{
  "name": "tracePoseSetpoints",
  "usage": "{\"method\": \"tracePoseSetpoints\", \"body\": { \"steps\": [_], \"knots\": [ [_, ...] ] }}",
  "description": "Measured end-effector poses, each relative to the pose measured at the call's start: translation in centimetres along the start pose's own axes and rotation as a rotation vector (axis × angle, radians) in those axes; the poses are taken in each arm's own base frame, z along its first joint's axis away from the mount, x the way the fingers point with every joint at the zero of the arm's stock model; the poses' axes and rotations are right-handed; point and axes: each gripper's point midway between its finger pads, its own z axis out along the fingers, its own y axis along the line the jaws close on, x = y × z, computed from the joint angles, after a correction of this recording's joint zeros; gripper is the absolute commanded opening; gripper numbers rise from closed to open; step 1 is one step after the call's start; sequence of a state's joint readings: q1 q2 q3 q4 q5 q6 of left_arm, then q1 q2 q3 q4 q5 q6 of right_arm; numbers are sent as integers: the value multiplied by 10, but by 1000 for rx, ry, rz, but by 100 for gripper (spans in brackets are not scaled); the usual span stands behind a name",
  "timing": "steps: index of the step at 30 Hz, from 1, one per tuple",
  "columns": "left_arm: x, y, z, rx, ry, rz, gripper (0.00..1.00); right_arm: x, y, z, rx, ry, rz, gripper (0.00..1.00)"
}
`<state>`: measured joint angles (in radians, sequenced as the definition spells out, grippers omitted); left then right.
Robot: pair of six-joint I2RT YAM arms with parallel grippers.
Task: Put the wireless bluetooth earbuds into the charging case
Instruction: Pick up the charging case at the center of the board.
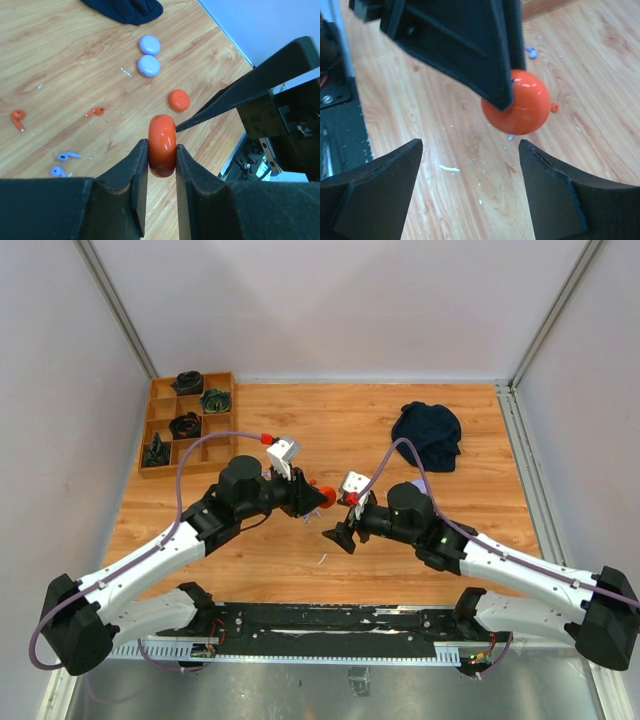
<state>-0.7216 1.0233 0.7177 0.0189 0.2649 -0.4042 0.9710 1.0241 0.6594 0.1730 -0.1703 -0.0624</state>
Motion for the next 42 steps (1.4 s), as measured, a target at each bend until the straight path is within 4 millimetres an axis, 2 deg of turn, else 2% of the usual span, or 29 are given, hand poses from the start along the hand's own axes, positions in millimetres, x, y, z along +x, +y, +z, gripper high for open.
{"method": "tracePoseSetpoints", "body": {
  "steps": [6,17,22,26,32,42],
  "knots": [
    [-10,-11,-10,51,8,139,14,0,9,-12,-110,1,28,100],
    [-8,-25,-17,151,104,340,13,1,13,-27,-145,10,21,98],
    [4,-30,-20,218,159,392,13,-12,17,-35,-179,-49,-14,98],
    [11,-37,-23,278,181,421,13,-11,16,-38,-194,-96,-16,100],
    [13,-49,-29,370,176,473,13,-11,20,-39,-242,-172,-5,87],
    [11,-61,-36,464,153,588,14,-38,35,-45,-336,-303,-46,60]
  ]
}}
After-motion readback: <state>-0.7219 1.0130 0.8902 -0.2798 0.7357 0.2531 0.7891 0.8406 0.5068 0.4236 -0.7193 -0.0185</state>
